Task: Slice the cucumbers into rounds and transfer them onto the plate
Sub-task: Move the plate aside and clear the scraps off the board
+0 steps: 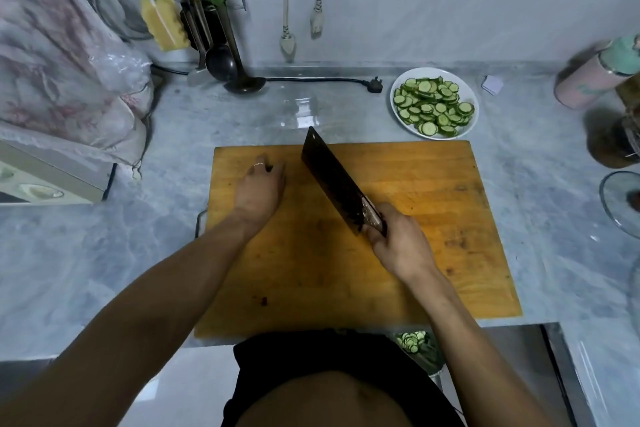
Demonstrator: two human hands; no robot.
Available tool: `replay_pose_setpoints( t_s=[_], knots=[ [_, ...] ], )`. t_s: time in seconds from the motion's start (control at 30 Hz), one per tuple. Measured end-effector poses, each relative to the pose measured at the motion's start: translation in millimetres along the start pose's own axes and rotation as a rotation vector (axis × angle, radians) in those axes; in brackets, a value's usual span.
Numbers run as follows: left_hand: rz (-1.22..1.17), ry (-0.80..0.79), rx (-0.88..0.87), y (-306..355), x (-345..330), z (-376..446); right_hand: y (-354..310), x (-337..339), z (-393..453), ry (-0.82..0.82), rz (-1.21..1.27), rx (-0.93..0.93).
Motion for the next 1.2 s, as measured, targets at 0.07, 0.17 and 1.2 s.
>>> replay_pose_setpoints(
  t_s=[0.07, 0.17, 1.2],
  knots=[
    [-0.029, 0.003, -0.020, -1.7, 4.4, 1.2, 0.1, -0.6, 0.3, 0.000, 0.030, -0.015],
    [-0.061, 0.026, -0.050, -5.7, 6.8, -3.1, 1.8, -0.9, 1.3, -0.013, 0.053, -0.014],
    [-1.748, 0.434, 1.055, -31.9, 48.5, -139.1, -96.3, -102.0, -10.1, -0.094, 0.234, -0.014]
  ],
)
Point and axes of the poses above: each hand's wrist, its own z-axis towards the middle knuckle, its own x-axis out of the back of the hand, y = z × x, the point moved 1 cm from there along z, towards the middle knuckle, and after that the axes turned 2 degrees about -y, right-handed, at the moved point
